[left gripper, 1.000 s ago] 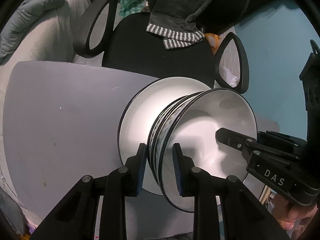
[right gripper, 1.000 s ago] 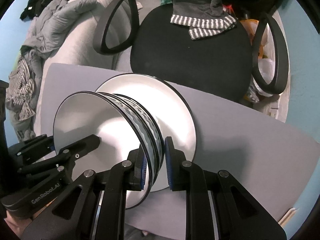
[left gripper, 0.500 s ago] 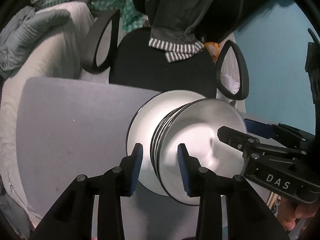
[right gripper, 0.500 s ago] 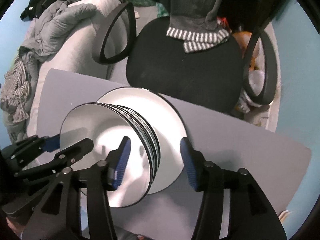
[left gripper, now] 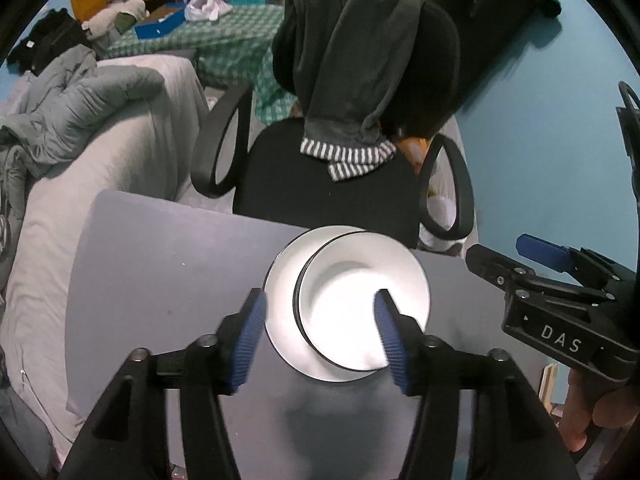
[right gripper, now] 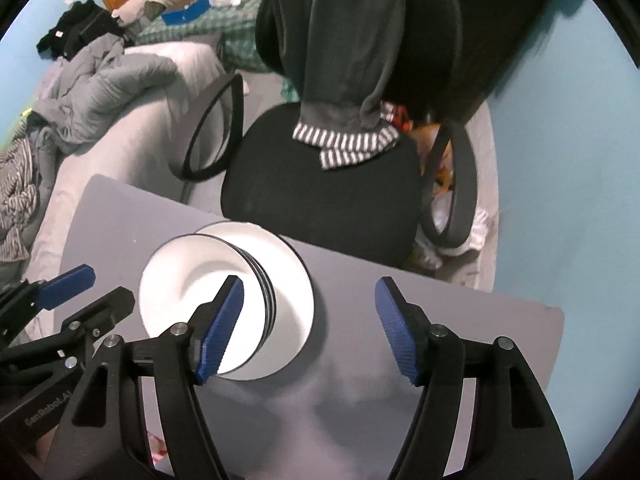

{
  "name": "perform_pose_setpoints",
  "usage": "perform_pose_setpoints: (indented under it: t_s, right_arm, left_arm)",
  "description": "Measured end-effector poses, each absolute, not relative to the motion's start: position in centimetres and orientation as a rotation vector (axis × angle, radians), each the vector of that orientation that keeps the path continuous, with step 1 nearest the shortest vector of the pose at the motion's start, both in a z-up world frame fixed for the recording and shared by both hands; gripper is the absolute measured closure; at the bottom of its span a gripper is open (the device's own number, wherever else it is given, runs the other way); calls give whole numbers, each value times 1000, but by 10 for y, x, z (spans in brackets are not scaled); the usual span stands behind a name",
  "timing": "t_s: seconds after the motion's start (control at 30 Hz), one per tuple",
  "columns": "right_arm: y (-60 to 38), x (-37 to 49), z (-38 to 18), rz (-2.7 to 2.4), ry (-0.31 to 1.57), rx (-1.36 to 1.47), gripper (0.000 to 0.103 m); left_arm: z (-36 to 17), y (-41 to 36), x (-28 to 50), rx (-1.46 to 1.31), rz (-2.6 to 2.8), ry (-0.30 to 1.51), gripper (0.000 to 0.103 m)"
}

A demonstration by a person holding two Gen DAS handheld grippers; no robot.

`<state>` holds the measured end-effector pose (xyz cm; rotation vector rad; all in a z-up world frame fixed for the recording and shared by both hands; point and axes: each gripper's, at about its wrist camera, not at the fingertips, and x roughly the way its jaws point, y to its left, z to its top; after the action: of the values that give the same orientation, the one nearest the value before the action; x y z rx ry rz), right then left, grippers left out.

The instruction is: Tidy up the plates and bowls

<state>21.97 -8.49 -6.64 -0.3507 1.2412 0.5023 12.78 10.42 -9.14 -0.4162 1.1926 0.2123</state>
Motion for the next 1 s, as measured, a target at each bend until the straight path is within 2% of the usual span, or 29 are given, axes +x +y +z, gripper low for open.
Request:
perform_pose_setpoints:
  t_s: [0.3, 0.43, 0.63, 0.73, 1.0]
  right_arm:
    - [-107, 199, -27, 504, 1182, -275, 34]
    - [-111, 190, -16, 502, 1152, -278, 34]
    - [-119, 172, 3, 504, 1099, -294, 34]
    - [-124, 165, 11, 511, 1089, -268, 34]
    - [-137, 151, 22, 485, 1073, -228, 34]
  left_arm:
    - [-55, 90, 102, -405, 238, 1126, 37]
    - [-40, 81, 90, -363, 243, 1101, 24]
    - [-16, 72, 72, -338, 254, 1066, 23]
    - [-6, 68, 63, -318, 259, 1046, 16]
    - [7, 50, 47, -241, 224, 1013, 16]
